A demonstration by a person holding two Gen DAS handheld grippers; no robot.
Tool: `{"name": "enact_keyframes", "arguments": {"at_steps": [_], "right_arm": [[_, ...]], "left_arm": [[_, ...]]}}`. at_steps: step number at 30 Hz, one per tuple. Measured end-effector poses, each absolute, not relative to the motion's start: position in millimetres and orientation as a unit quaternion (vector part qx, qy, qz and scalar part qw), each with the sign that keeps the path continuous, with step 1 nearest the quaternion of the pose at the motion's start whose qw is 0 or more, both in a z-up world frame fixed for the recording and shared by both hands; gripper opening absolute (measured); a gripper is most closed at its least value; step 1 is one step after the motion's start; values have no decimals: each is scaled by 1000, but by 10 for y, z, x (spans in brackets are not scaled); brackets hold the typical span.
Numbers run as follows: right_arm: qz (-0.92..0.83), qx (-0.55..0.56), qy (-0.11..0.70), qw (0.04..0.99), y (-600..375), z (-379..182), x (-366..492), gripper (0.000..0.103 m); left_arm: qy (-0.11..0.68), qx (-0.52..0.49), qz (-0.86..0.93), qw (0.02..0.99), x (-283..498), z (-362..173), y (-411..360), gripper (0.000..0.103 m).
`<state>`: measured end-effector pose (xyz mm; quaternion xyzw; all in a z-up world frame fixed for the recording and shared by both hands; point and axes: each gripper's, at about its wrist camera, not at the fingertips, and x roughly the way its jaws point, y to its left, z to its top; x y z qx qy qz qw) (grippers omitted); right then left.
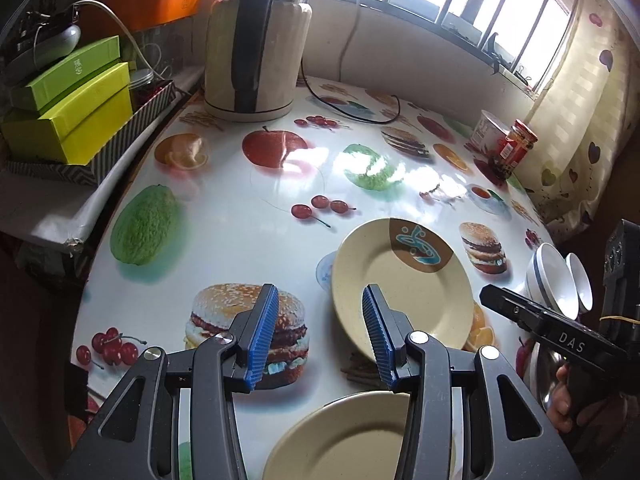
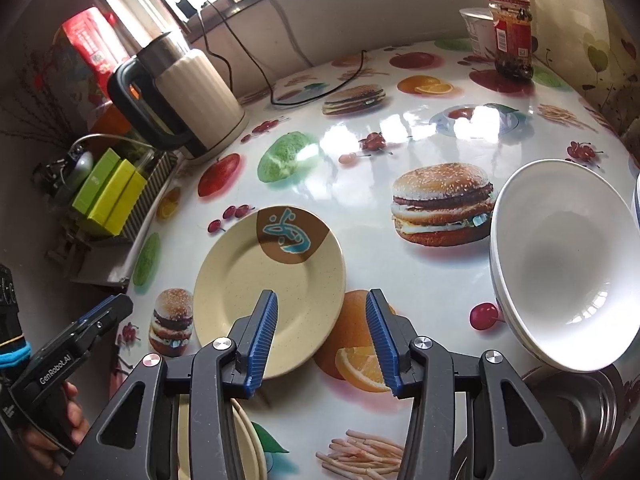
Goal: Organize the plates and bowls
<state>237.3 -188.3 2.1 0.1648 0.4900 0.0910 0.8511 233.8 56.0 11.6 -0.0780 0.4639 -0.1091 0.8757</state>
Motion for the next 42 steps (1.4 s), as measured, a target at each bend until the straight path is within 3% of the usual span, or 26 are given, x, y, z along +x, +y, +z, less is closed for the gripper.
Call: {"name": "enact_keyframes", "arguments": {"at_steps": [18,22,35,38,42], "right_arm": [[74,184,506,840,-1871,-275,2604,42],[78,188,508,837,-1877,-312,2617,36],[85,189,514,832,-1861,-357,2620,25],[85,193,513,832,-1874,-358,2619,24],[89,196,513,831,-1880,-357,2613,21]], "left_arm": [[506,-83,-112,851,2685,-182,454,44],[510,-86,-117,848,2710,-208,435,37],[524,-92,-114,839,2752,-295,411,33],[527,-90,-114,837,2766,-318,397,23],[527,-89,-117,837,2767,-322,372,21]]}}
